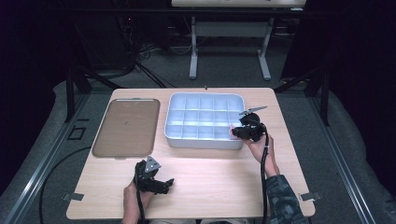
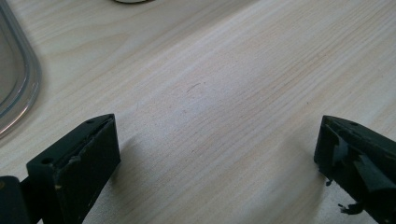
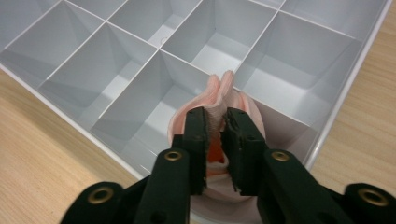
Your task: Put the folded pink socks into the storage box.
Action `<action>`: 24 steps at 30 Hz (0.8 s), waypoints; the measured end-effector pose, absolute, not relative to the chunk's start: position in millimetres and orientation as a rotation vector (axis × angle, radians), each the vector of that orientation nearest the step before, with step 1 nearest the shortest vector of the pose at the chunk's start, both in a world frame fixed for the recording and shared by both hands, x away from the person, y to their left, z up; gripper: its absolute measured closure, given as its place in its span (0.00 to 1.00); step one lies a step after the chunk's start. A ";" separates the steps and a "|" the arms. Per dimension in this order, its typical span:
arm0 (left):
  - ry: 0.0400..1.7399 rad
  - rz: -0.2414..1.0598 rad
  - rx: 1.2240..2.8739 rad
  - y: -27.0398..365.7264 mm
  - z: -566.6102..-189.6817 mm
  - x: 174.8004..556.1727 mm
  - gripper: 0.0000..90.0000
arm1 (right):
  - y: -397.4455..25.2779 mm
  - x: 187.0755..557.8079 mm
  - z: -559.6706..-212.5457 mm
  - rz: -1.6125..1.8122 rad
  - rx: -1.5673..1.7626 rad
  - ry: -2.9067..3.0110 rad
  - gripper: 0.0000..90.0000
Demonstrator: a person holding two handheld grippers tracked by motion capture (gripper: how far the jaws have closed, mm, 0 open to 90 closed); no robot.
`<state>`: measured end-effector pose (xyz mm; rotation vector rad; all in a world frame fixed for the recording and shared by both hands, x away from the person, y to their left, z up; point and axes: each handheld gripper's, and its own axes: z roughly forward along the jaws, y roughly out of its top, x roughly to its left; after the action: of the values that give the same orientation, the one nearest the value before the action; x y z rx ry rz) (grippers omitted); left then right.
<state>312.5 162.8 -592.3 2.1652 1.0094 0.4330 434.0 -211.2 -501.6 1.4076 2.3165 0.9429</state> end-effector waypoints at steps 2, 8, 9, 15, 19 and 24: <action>1.009 0.433 2.165 162.8 -592.3 312.5 0.00 | -213.0 432.7 -499.9 0.962 1.410 2.312 0.72; 1.009 0.433 2.165 162.8 -592.3 312.5 0.00 | -215.6 422.8 -491.3 1.024 1.383 2.308 0.51; 1.009 0.433 2.165 162.8 -592.3 312.5 0.00 | -215.8 420.4 -489.5 1.027 1.376 2.306 0.47; 1.010 0.433 2.165 162.8 -592.3 312.5 0.00 | -217.1 405.0 -478.3 1.070 1.347 2.284 0.28; 1.009 0.433 2.165 162.8 -592.3 312.5 0.00 | -219.5 392.5 -471.5 1.087 1.323 2.286 0.18; 1.010 0.432 2.165 162.8 -592.3 312.6 0.00 | -222.3 373.7 -466.9 1.084 1.282 2.273 0.13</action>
<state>312.6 162.8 -592.3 2.1648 1.0097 0.4324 373.7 -222.3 -466.9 1.2822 2.2726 1.0838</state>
